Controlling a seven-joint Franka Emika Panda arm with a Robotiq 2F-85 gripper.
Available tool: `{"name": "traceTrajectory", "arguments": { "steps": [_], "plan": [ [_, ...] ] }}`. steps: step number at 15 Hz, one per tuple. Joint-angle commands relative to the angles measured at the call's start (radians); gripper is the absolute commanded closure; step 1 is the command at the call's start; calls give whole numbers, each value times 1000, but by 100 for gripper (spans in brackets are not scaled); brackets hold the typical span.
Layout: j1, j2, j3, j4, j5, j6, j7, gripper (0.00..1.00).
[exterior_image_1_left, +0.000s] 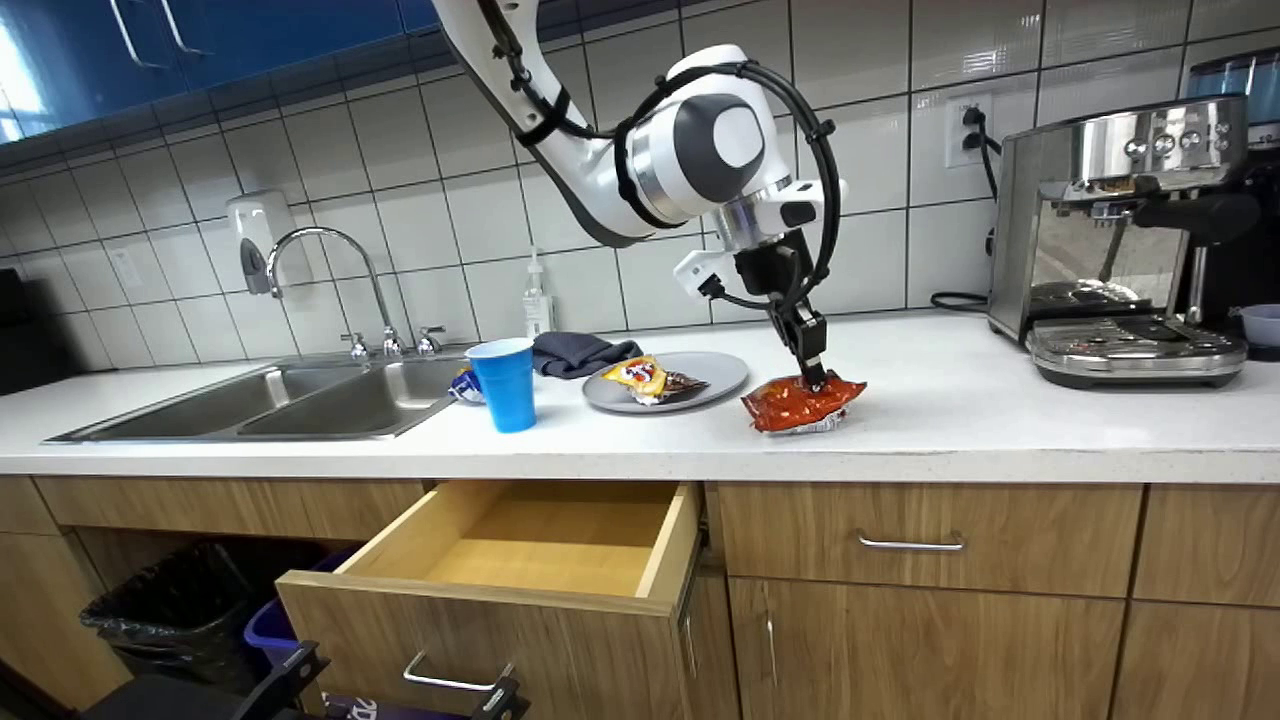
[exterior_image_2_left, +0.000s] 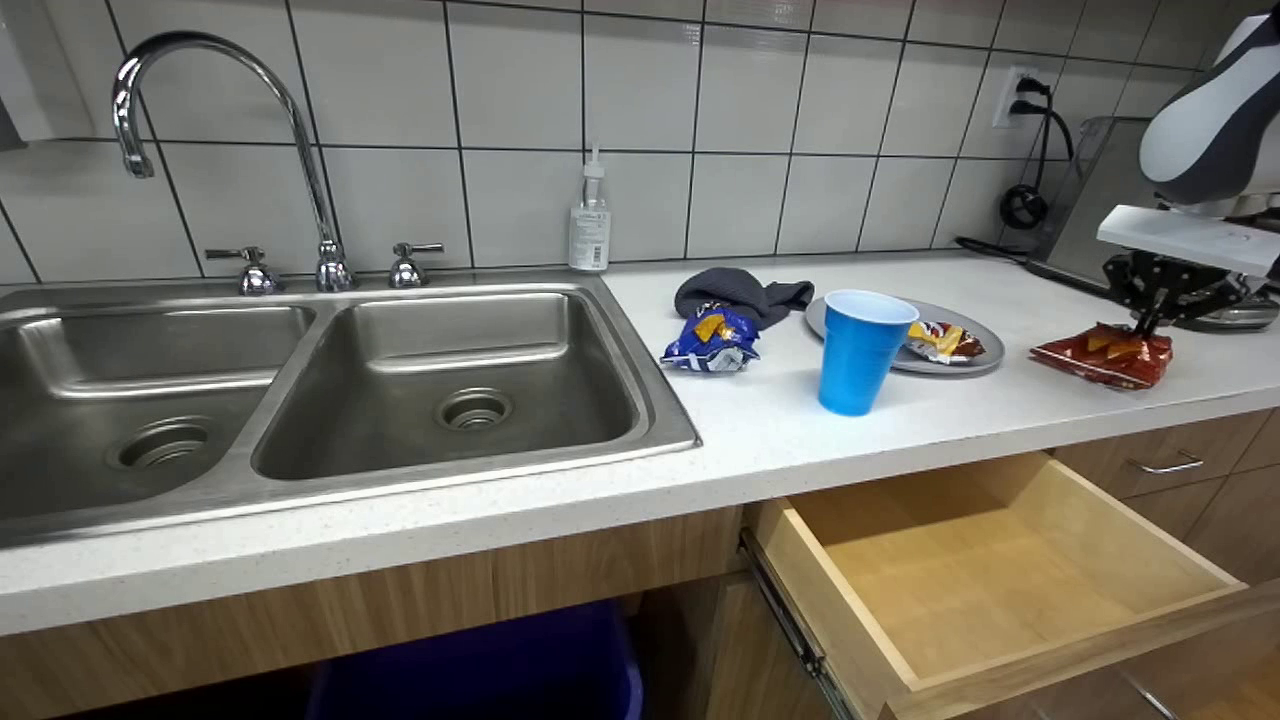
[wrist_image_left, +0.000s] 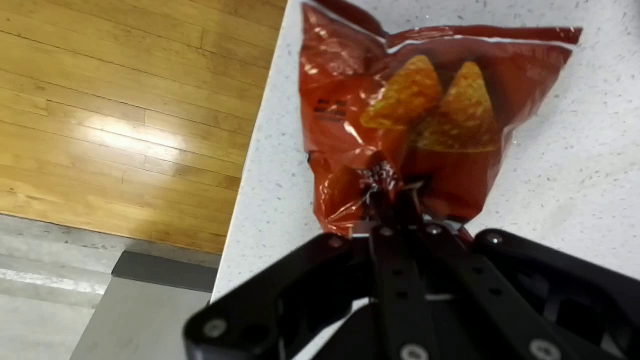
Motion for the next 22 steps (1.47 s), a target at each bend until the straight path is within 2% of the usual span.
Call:
{"name": "traceTrajectory", "arguments": {
  "steps": [1, 5, 13, 22],
  "plan": [
    [18, 9, -19, 25, 5, -38, 18, 100],
    [16, -2, -17, 19, 7, -39, 11, 100],
    [18, -113, -1, -49, 1, -41, -36, 100],
    [43, -290, 12, -232, -50, -29, -129, 100]
  ]
}}
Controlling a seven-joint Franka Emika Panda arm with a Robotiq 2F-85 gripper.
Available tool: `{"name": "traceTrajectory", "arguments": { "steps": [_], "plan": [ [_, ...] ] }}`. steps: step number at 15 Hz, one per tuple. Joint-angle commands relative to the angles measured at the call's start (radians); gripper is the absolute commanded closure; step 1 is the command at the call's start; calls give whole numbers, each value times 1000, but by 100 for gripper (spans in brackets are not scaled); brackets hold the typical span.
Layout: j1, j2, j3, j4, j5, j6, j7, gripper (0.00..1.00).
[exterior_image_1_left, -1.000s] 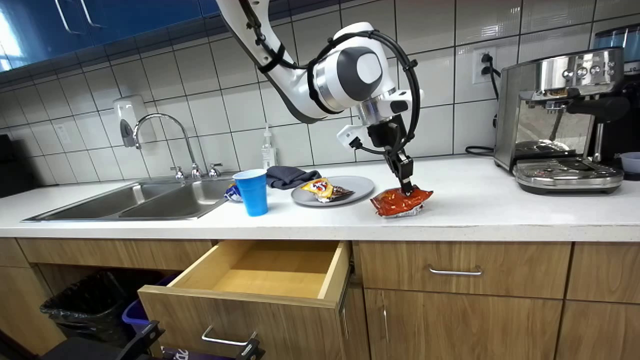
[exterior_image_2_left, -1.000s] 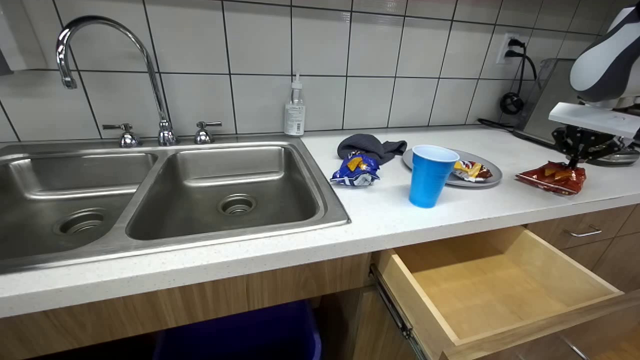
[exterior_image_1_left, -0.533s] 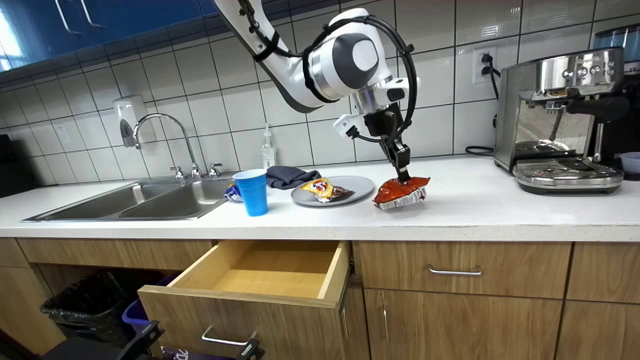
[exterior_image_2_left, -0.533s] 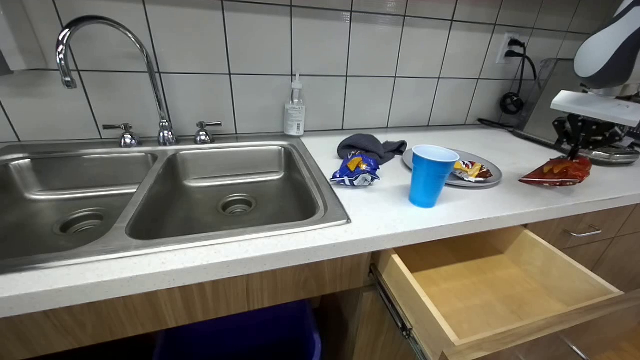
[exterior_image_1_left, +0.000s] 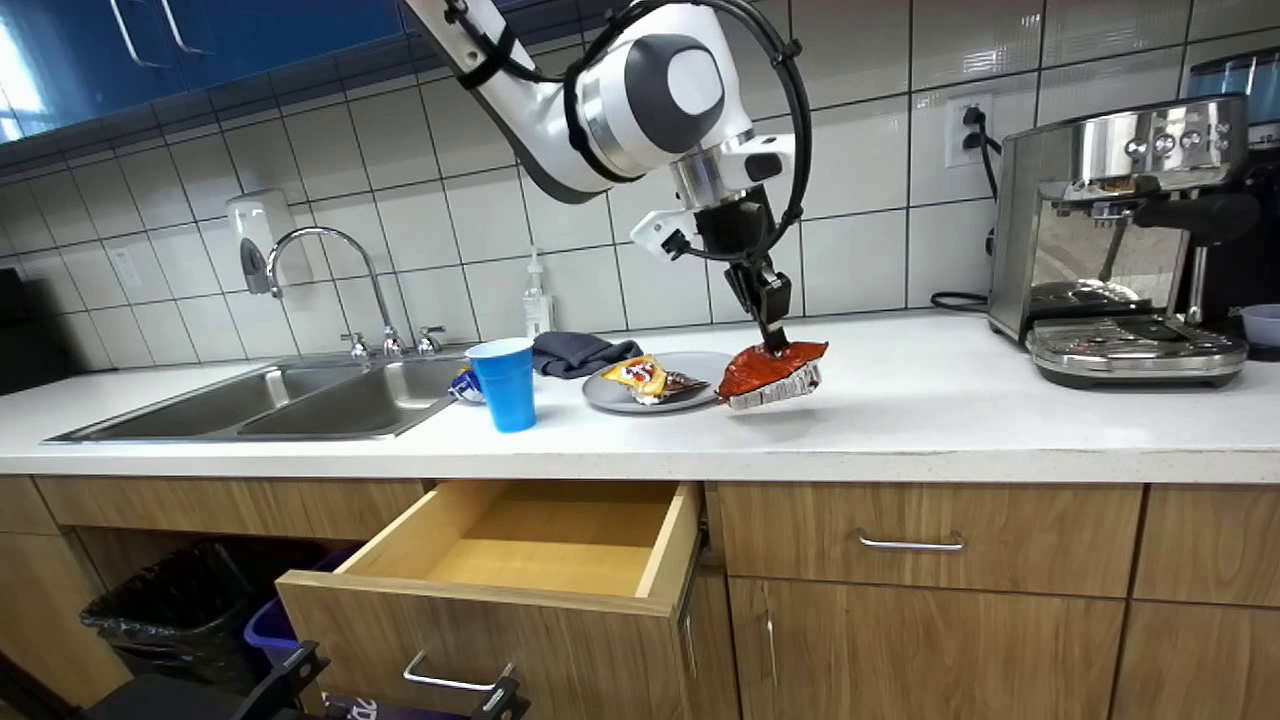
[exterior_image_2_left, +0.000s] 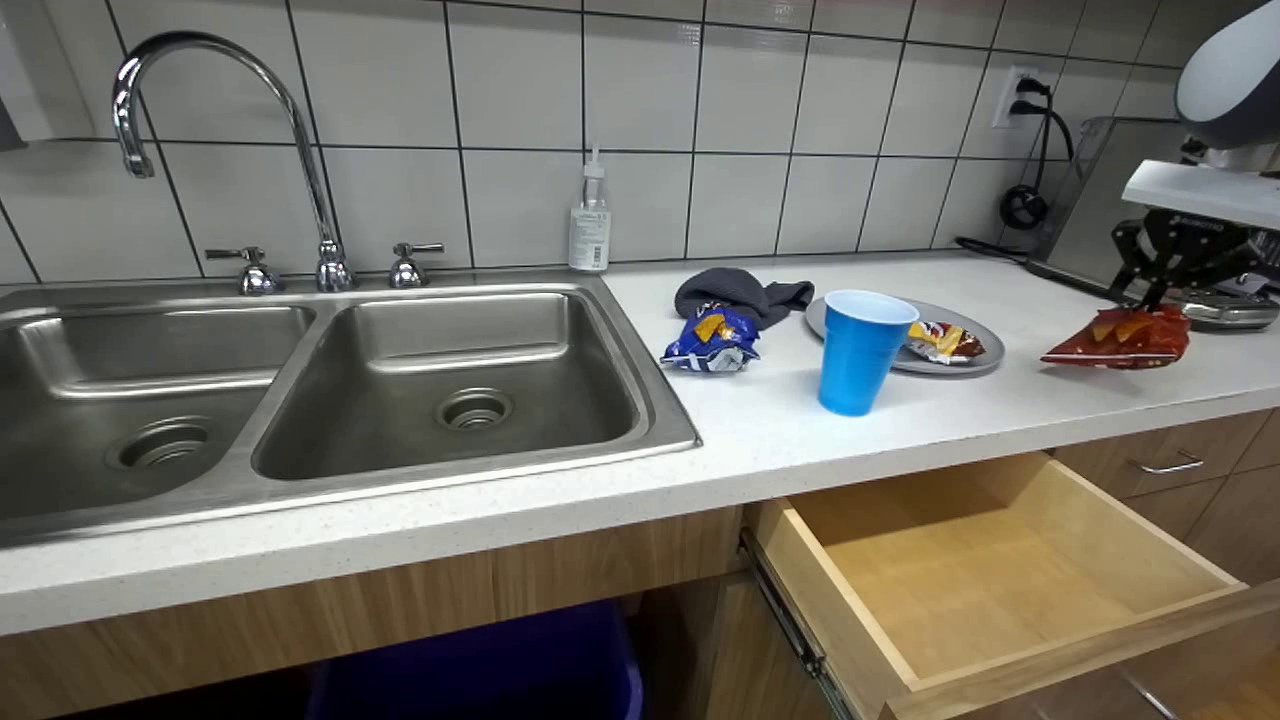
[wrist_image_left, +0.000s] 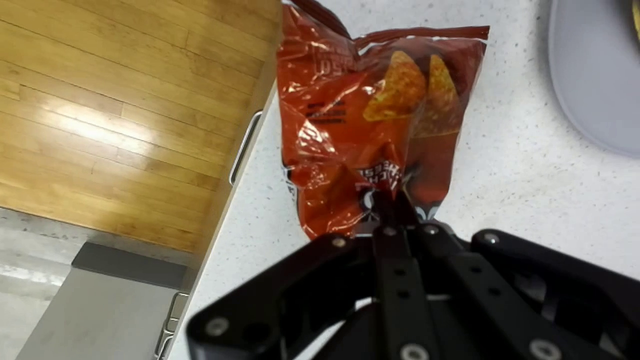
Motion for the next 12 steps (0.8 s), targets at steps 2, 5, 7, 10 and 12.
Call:
{"name": "traceTrajectory", "arguments": {
  "steps": [2, 5, 7, 10, 12],
  "plan": [
    [6, -153, 15, -142, -49, -14, -69, 100],
    [2, -212, 35, -203, -67, -19, -103, 100],
    [-3, -247, 54, -243, -67, -19, -133, 100],
    [-7, -294, 88, -303, -56, -26, -189, 100],
    [-9, -320, 109, -342, -55, -26, -224, 100]
  ]
}}
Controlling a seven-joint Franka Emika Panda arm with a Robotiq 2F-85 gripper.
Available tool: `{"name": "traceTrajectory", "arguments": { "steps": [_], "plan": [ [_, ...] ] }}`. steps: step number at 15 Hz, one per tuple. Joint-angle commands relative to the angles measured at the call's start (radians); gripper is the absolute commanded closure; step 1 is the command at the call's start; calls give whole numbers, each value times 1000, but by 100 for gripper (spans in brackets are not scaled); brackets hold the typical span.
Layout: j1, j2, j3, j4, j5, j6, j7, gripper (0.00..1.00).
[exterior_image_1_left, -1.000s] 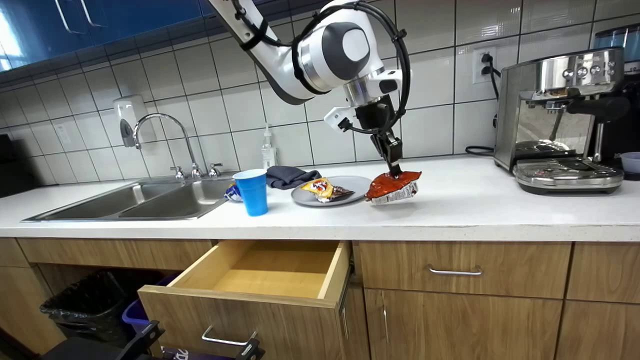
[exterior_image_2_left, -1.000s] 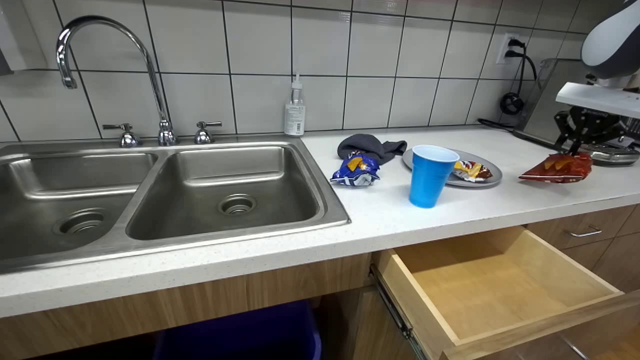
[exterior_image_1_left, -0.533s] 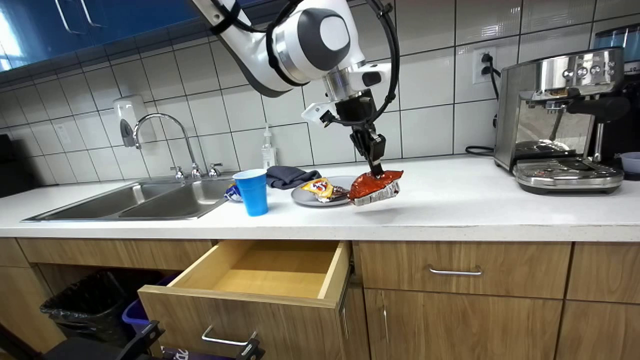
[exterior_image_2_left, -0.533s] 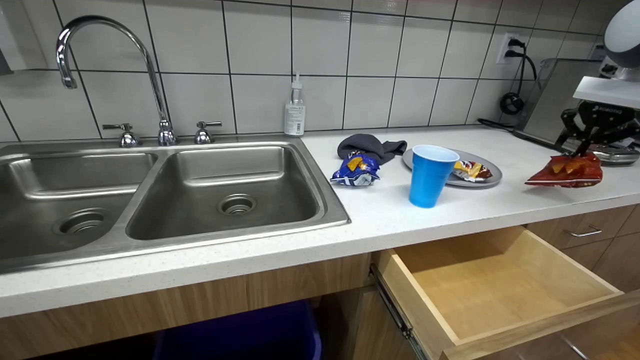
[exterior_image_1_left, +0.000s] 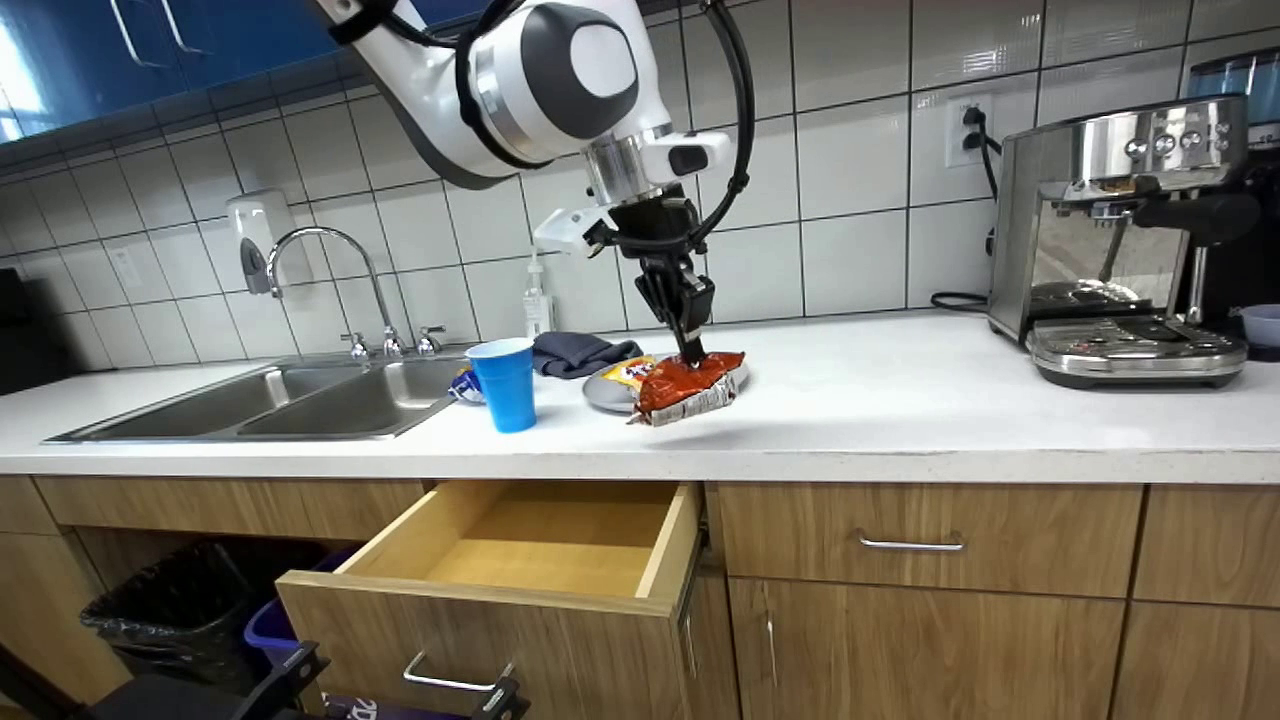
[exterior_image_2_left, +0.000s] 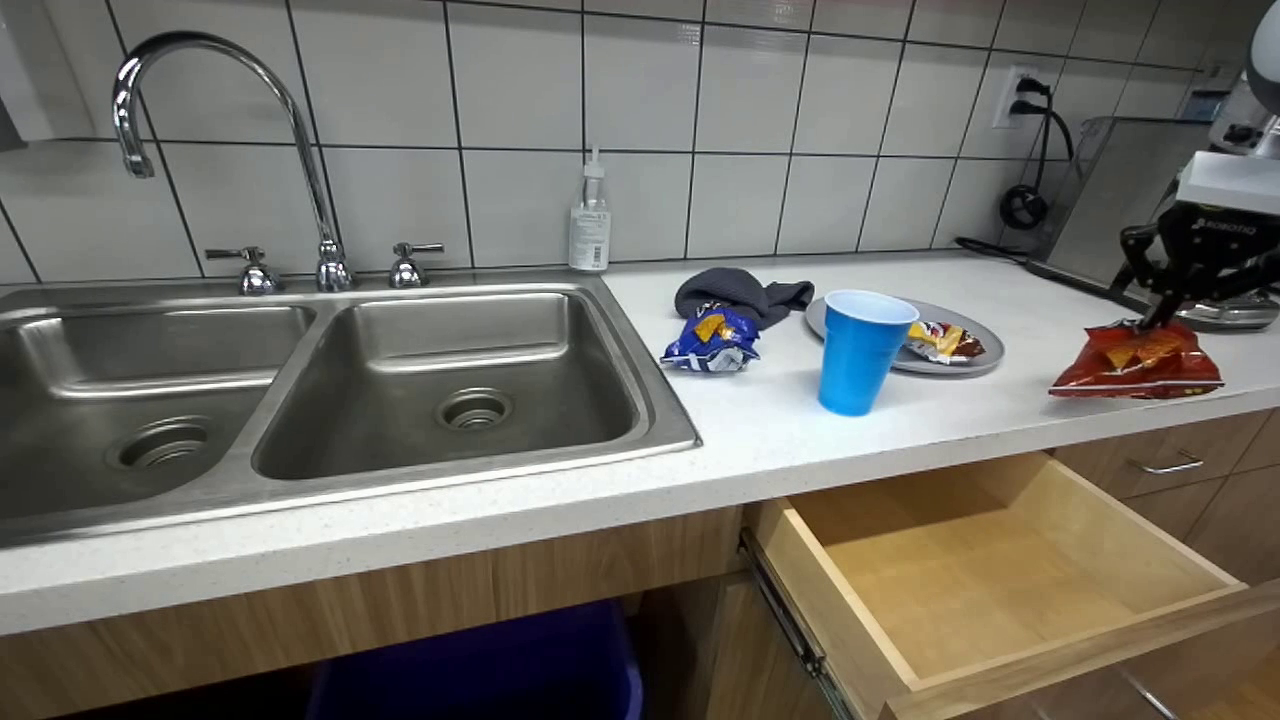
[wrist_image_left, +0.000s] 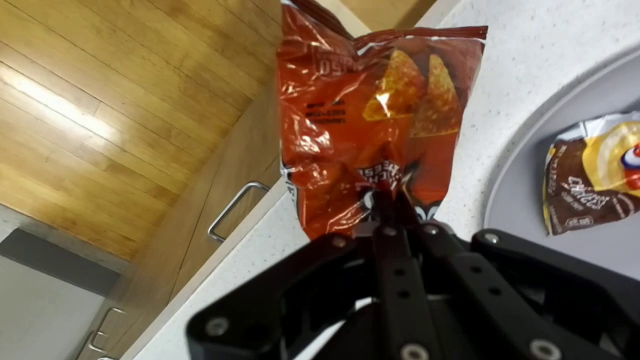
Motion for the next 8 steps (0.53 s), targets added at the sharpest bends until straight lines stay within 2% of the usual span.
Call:
{"name": "traceTrajectory", "arguments": {
  "steps": [1, 8],
  "plan": [
    [-22, -90, 49, -92, -13, -21, -79, 100],
    [-28, -175, 102, -223, -5, -31, -248, 100]
  ]
}}
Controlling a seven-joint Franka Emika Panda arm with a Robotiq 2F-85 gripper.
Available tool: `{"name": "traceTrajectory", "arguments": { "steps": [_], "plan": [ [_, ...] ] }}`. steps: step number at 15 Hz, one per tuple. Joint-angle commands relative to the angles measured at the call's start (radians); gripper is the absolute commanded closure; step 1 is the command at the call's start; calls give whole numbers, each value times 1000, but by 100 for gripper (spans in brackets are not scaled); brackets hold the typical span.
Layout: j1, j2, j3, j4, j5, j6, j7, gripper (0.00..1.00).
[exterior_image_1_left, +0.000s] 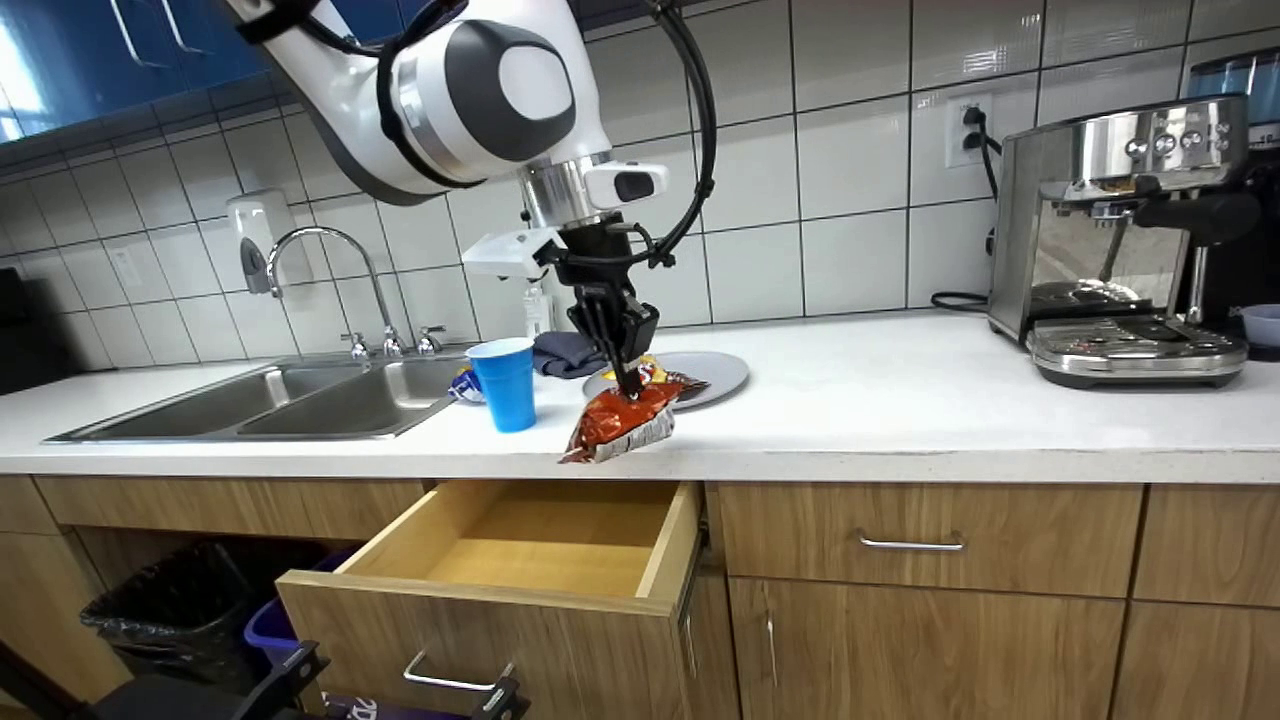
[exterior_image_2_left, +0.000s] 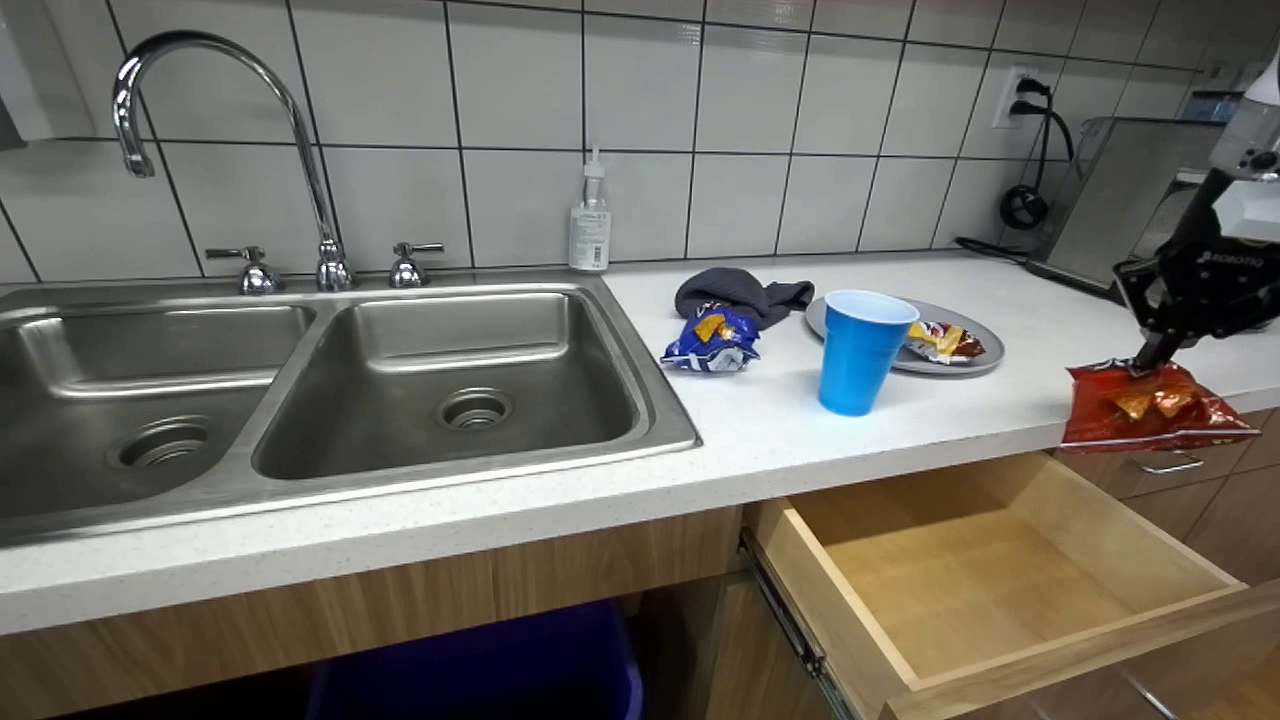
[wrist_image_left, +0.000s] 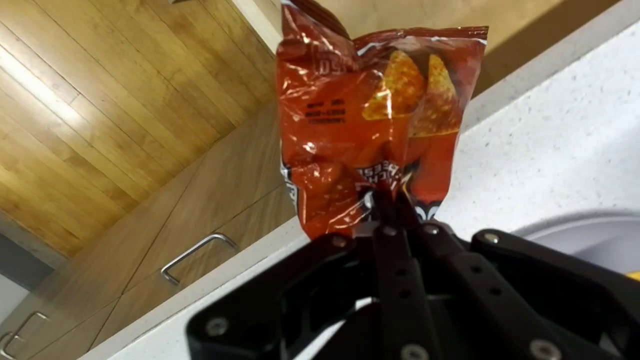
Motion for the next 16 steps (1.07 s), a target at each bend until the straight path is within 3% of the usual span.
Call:
{"name": "traceTrajectory", "arguments": {
  "steps": [1, 9, 16],
  "plan": [
    [-28, -71, 34, -72, -6, -26, -104, 100],
    [-23, -41, 41, -125, 15, 11, -265, 100],
    [-15, 47, 49, -119, 24, 100, -325, 100]
  ]
}}
